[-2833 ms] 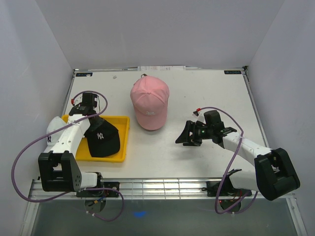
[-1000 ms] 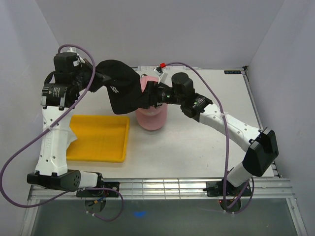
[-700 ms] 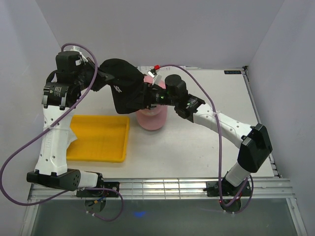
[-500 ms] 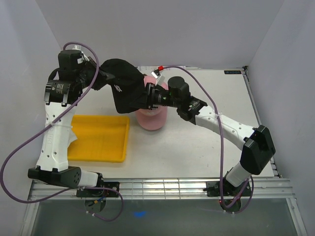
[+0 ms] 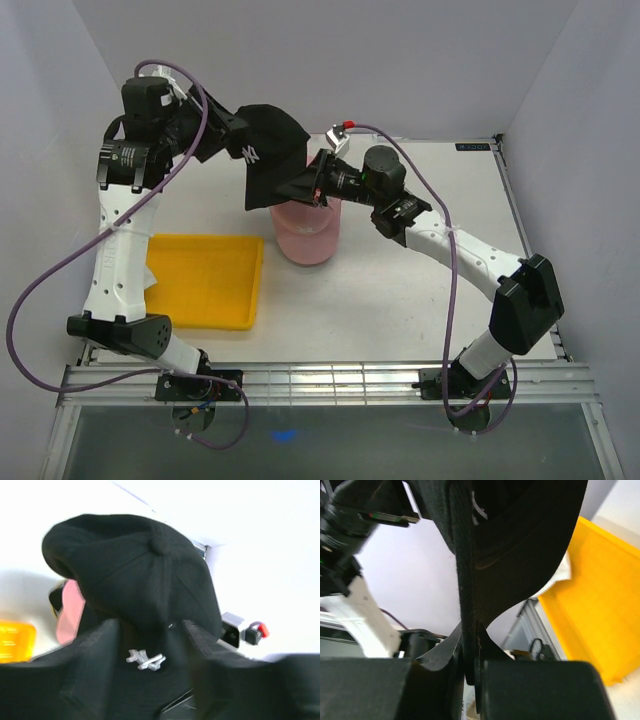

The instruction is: Stack the hats

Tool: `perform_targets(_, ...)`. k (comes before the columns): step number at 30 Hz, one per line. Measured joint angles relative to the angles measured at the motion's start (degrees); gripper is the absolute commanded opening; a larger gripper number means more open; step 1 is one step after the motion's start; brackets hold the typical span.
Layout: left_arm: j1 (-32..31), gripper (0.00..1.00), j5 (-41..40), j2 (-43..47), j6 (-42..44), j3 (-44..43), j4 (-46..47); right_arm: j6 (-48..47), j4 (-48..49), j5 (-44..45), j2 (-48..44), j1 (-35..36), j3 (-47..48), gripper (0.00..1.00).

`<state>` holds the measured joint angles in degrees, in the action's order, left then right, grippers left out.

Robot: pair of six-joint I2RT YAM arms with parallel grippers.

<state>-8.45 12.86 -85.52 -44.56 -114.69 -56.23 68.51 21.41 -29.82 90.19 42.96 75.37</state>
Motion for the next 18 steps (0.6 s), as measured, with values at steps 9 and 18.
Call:
perform_targets(9, -0.04, 0.98, -7.56, 3.26, 0.42, -6.93, 4.04, 21.07, 13.27, -2.89, 4.24, -8.90, 4.79, 0.08)
perform_targets(18, -0.04, 0.98, -12.28, 12.41, 0.11, 1.22, 6.99, 41.59, 27.08, -2.12, 10.64, -13.94, 6.23, 0.08)
